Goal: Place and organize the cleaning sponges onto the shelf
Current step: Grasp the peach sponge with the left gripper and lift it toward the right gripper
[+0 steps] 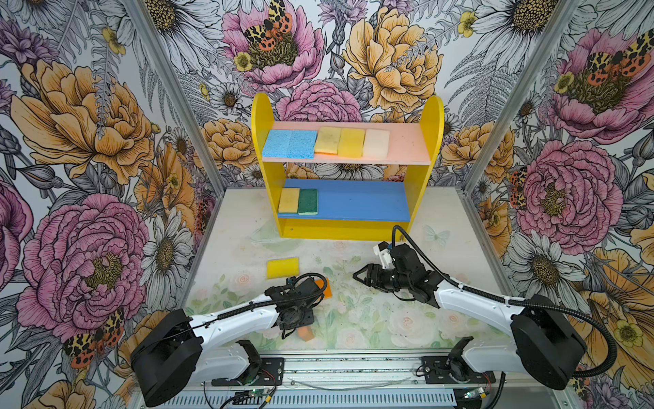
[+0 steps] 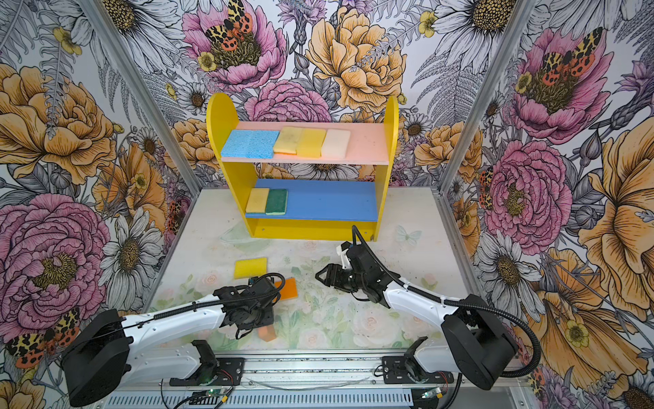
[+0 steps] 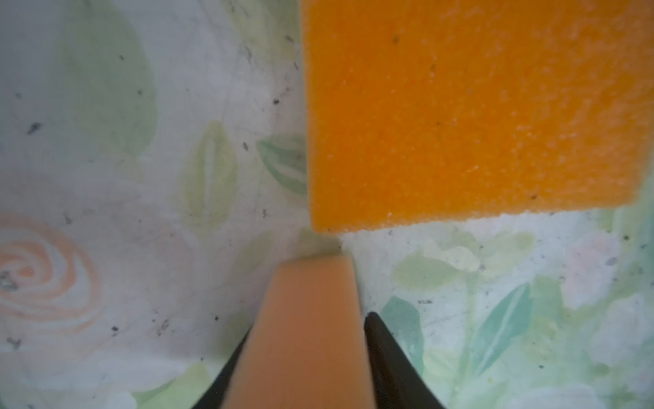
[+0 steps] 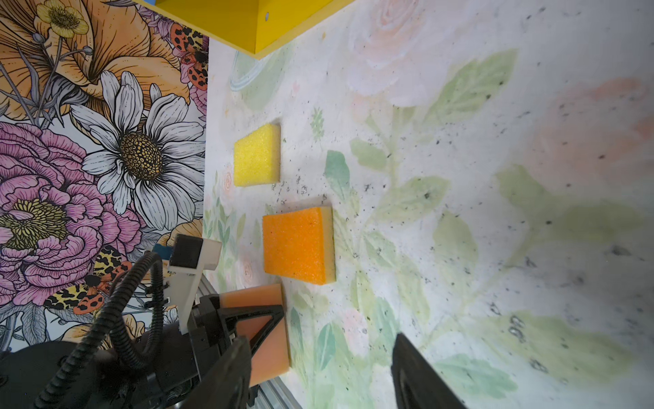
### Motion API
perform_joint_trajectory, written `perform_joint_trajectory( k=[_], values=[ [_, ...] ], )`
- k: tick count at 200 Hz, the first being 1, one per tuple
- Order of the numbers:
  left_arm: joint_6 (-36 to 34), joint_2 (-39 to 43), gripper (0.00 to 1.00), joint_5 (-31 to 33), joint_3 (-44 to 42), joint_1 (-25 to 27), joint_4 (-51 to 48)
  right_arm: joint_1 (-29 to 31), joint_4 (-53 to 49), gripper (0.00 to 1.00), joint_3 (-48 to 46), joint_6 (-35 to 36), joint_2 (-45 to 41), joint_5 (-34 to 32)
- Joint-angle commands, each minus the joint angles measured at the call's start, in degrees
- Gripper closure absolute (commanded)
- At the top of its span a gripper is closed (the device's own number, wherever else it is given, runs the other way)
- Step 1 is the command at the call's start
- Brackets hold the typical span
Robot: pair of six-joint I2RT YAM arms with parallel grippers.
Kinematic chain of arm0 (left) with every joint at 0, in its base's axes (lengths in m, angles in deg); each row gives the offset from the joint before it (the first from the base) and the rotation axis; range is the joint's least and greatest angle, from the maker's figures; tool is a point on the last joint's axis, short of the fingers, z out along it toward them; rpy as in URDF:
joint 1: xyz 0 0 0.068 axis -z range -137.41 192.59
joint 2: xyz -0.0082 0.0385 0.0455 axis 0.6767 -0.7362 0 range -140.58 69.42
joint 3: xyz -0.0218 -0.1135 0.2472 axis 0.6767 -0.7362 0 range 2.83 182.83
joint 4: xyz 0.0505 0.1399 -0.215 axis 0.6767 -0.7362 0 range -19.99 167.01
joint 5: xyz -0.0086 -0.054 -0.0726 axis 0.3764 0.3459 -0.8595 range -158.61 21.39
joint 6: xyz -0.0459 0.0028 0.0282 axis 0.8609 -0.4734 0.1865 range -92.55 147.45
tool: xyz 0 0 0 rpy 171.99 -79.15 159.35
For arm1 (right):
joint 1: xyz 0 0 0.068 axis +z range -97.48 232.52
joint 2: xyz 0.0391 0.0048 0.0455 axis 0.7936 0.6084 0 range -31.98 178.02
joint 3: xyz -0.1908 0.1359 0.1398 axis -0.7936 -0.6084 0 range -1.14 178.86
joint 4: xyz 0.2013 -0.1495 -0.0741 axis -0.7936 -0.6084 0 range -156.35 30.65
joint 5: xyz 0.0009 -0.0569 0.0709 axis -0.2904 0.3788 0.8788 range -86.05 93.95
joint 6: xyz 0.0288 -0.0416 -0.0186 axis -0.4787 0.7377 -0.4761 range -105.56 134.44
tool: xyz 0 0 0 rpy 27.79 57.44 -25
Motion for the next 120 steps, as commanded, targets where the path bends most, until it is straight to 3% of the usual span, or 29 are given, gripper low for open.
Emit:
perform_joint_trajectory(
  k=[1,42,71,98,120],
  values=[
    [-0.2,1.2,0.69,-1.9,1.3,0.5,1.7,-0.4,1.9,0.36,-0.7,-0.4,-0.6,-0.1],
    [-0.7,9.0,0.77,-1.2,3.6,0.4,3.2,-0.7,2.7,0.36,-0.2,-1.7,-1.8,1.9],
    [-1.4,17.8,0.78,-3.7,2.9,-2.5,14.3,-1.5,3.2,0.36,2.3,-2.7,-3.2,5.9],
    [0.9,23.6,0.78,-15.0,-2.9,-11.7,35.9,-1.7,5.7,0.36,5.5,-4.4,-4.0,11.5],
    [5.1,22.0,0.78,-25.0,-5.6,-19.3,49.9,-1.4,13.2,0.36,5.9,-9.1,-4.0,16.3]
  ],
)
